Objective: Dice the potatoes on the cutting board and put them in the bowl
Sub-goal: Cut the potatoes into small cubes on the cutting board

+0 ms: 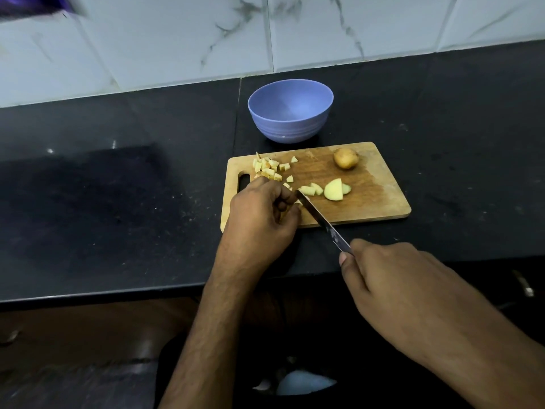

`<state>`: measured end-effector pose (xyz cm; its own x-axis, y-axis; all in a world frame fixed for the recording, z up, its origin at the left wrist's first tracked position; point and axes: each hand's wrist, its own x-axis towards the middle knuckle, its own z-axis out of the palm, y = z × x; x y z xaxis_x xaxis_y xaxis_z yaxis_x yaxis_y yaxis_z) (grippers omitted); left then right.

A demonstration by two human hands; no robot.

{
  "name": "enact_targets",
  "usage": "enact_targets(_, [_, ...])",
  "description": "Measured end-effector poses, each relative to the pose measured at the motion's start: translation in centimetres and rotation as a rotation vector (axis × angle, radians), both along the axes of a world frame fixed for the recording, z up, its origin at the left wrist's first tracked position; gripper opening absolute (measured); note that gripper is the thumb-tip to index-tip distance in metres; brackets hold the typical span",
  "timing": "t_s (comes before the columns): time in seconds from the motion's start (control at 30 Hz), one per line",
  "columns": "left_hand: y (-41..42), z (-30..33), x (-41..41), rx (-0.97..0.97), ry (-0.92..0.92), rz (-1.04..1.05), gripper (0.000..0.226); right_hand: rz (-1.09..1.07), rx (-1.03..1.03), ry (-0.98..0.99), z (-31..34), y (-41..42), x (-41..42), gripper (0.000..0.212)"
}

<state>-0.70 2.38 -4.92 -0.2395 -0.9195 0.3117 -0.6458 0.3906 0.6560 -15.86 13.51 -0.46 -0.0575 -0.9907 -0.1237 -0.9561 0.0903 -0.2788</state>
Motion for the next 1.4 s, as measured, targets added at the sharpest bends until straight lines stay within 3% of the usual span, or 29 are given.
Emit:
enact_targets(0.27, [0.0,-0.1,-0.1,-0.014,0.036,0.036,0.006,0.034,0.112,0.04,0.1,-0.4,-0.3,0.018])
enact_targets(0.53, [0.1,0.2,-0.1,-0.003,0.049,-0.016,0.033,0.015,0.082,0.053,1.6,0.3,-1.2,0.036])
enact_targets(0.73, [0.2,0.3,-0.7,-0.046,-0.184,-0.056,0.042,-0.055,0.034,0.037,2.0,0.3,-1.4,0.035])
enact_targets(0.87, [0.0,0.6,-0.9,-0.043,-0.166,-0.055,0.052,-0.026,0.052,0.036,2.0,0.4,-1.4,0.034])
enact_targets(1.1, [-0.6,-0.5,-0.3,-0.095,-0.054,-0.032,0.023,0.029,0.031,0.069,2.0,0.2,-0.5,0.037])
enact_targets(1.27, [-1.0,-0.7,0.2,-0.055,0.097,0.071,0.021,0.044,0.039,0.044,1.8,0.3,-0.3,0.036])
enact_targets(1.4, [-0.8,-0.5,-0.1,-0.039,0.113,0.082,0.021,0.006,0.031,0.052,1.6,0.2,-0.8,0.035])
